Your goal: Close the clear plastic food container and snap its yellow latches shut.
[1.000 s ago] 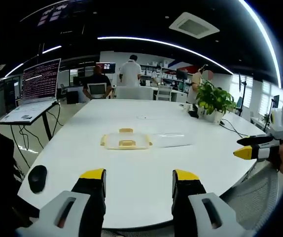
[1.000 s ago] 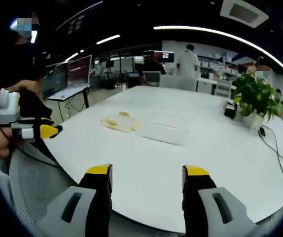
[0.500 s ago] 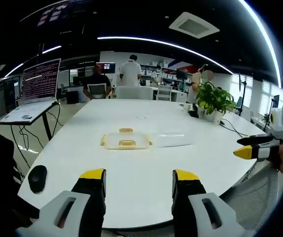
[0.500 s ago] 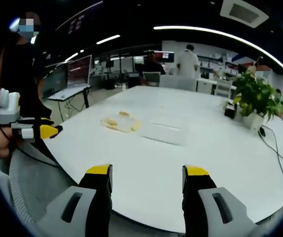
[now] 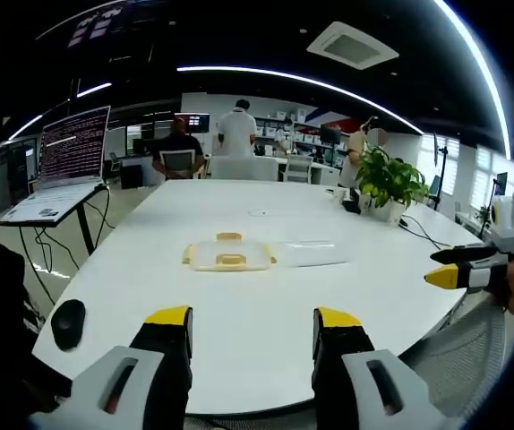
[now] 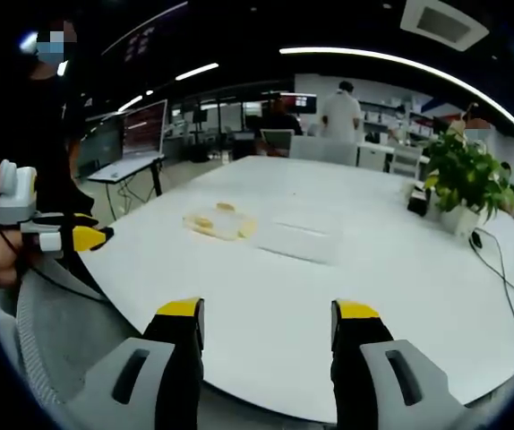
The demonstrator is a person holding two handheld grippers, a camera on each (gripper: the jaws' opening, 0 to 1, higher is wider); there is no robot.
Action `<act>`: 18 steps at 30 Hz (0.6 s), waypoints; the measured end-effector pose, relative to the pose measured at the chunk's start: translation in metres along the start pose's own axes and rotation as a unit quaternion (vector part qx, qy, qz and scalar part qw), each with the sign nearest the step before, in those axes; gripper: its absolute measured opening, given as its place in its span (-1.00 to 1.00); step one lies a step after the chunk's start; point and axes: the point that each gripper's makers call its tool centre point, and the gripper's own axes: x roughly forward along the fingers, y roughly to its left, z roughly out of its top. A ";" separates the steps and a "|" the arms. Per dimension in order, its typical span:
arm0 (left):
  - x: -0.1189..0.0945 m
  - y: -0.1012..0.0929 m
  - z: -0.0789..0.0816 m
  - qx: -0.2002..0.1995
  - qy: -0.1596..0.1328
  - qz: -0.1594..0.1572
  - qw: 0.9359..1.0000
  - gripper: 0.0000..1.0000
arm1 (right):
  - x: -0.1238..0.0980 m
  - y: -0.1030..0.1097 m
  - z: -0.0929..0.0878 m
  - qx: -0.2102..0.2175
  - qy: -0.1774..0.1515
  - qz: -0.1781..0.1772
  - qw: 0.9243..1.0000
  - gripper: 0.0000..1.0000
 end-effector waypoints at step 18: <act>0.000 0.000 0.000 0.000 0.000 0.000 1.000 -0.03 | 0.000 0.001 0.000 -0.004 0.001 0.001 1.000 0.08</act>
